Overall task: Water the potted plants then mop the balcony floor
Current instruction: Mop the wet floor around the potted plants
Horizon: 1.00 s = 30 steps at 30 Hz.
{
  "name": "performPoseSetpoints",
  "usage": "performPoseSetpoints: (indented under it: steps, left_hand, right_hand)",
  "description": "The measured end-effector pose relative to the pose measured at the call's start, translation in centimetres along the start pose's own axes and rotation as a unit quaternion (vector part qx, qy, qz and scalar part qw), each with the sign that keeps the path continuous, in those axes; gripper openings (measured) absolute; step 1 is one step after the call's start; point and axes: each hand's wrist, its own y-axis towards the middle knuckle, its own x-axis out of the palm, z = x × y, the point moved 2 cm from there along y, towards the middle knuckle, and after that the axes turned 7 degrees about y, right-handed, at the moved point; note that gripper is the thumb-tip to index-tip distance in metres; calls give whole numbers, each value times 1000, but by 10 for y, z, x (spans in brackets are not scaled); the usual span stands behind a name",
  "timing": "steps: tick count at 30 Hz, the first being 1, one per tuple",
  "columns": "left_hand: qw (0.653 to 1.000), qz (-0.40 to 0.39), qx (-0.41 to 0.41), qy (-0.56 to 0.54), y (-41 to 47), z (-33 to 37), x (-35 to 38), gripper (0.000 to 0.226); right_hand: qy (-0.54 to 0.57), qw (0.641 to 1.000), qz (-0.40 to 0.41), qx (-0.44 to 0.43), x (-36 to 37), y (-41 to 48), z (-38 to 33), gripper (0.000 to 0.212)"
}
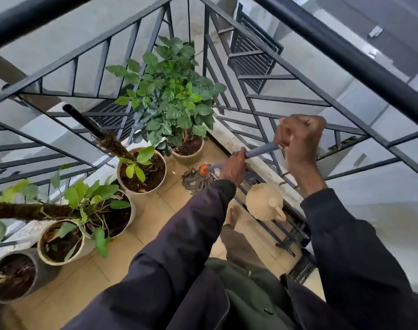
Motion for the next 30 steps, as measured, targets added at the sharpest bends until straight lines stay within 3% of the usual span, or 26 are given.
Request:
performPoseSetpoints:
  steps: [10, 16, 22, 30]
  left_hand:
    - [993, 71, -74, 60, 19, -12, -30, 15]
    - [987, 67, -119, 88, -3, -29, -1, 17]
    - [983, 75, -147, 81, 10, -26, -1, 38]
    - [984, 148, -78, 56, 81, 19, -27, 52]
  right_hand:
    - [22, 984, -165, 64, 27, 66, -1, 47]
    - [53, 970, -208, 113, 12, 71, 17, 52]
    - [103, 964, -235, 68, 11, 71, 5, 35]
    - [106, 967, -232, -32, 7, 119, -42, 29]
